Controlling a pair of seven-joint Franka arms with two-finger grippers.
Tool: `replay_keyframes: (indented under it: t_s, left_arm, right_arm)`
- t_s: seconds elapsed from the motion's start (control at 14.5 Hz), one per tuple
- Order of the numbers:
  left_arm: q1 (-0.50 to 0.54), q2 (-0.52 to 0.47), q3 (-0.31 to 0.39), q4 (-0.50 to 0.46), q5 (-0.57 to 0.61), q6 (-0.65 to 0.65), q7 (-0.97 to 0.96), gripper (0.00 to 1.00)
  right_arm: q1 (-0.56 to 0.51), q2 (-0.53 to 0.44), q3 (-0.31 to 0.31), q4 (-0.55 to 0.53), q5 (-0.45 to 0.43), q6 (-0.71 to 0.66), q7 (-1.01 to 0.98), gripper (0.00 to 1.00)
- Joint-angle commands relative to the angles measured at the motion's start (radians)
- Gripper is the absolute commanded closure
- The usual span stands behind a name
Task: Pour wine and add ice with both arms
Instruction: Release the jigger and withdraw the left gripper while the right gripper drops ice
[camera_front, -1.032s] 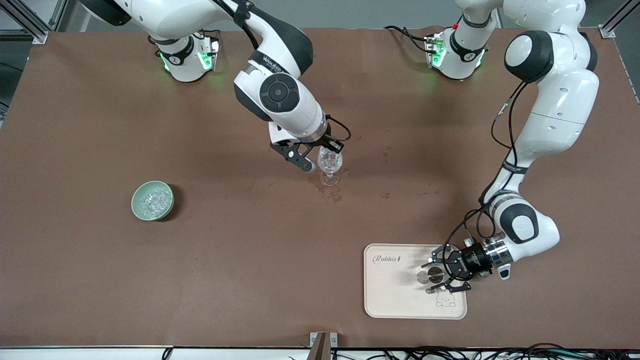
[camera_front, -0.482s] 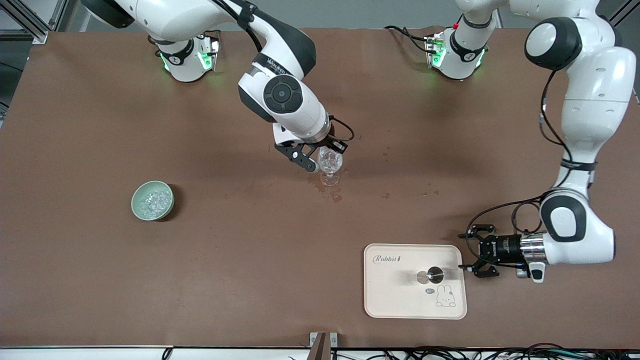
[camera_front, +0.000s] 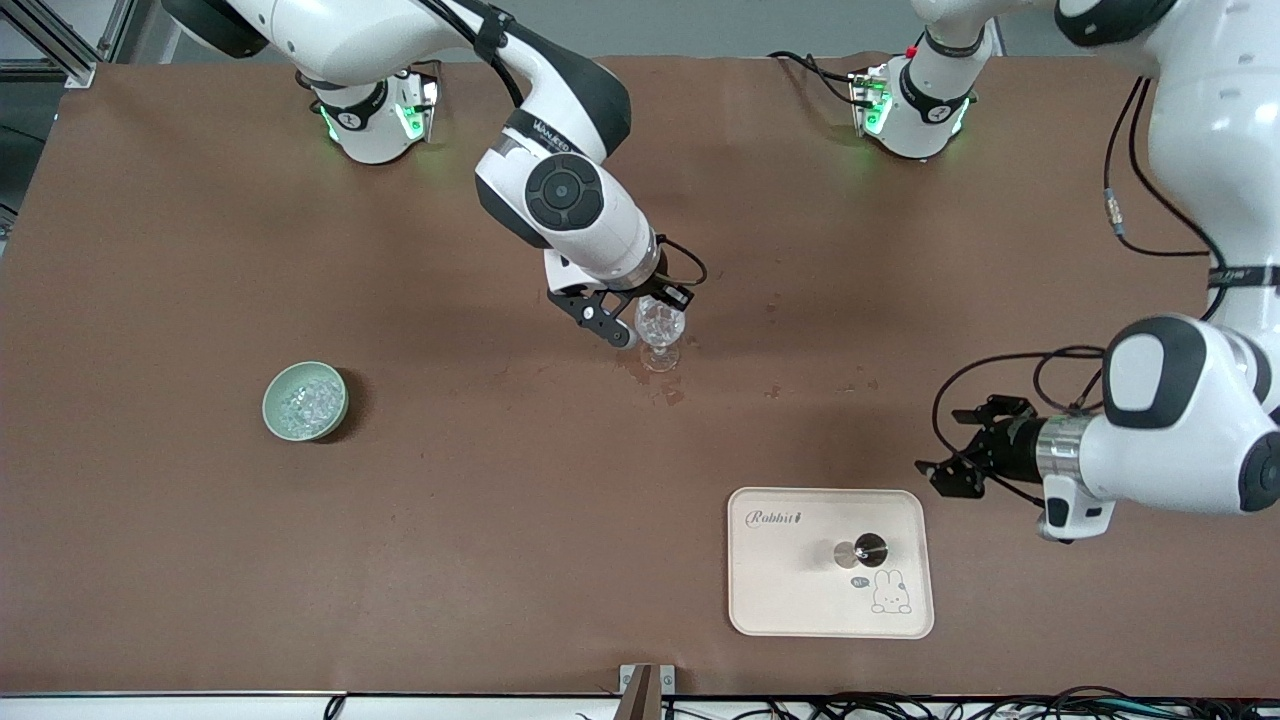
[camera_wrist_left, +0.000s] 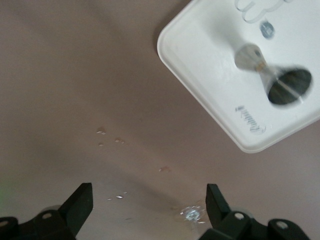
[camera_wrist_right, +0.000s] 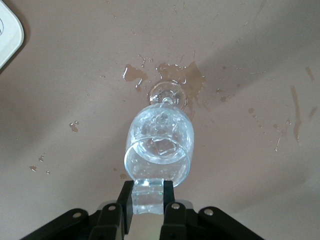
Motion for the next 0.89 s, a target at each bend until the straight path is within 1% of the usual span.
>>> replay_keyframes:
  t_s: [0.0,0.07,0.14,0.21,0.41,0.48,0.55,0.62,0.76,0.83]
  left_arm:
    - [0.004,-0.111,-0.101,-0.033,0.155,-0.072,0.050,0.00]
    - [0.012,-0.142,-0.141,-0.033,0.189,-0.090,0.085,0.00]
    - [0.015,-0.182,-0.158,-0.035,0.224,-0.101,0.133,0.00]
    - [0.019,-0.213,-0.164,-0.038,0.237,-0.106,0.214,0.00]
    - [0.019,-0.311,-0.144,-0.039,0.254,-0.106,0.477,0.00]
    - [0.001,-0.352,-0.102,-0.051,0.261,-0.106,0.548,0.00]
    - [-0.046,-0.398,-0.021,-0.070,0.258,-0.106,0.610,0.00]
    - [-0.110,-0.441,0.094,-0.090,0.246,-0.107,0.669,0.00]
    - [-0.178,-0.521,0.233,-0.143,0.170,-0.107,0.803,0.00]
    - [-0.232,-0.577,0.333,-0.192,0.105,-0.107,0.835,0.00]
  right_arm:
    - [0.004,0.008,0.004,0.012,-0.012,-0.001,0.000,0.84]
    - [0.002,0.008,0.004,0.011,-0.012,-0.002,0.000,0.83]
    - [0.002,0.008,0.004,0.011,-0.012,-0.002,-0.002,0.82]
    - [0.002,0.008,0.004,0.011,-0.012,-0.004,-0.002,0.80]
    - [-0.001,0.009,0.004,0.011,-0.012,-0.007,-0.002,0.70]
    - [-0.001,0.009,0.004,0.011,-0.012,-0.007,-0.002,0.68]
    - [-0.001,0.009,0.004,0.009,-0.012,-0.007,-0.002,0.66]
    - [-0.001,0.008,0.004,0.009,-0.010,-0.007,-0.002,0.64]
    - [-0.001,0.009,0.004,0.009,-0.010,-0.009,-0.002,0.61]
    - [-0.001,0.008,0.004,0.009,-0.010,-0.009,-0.002,0.60]
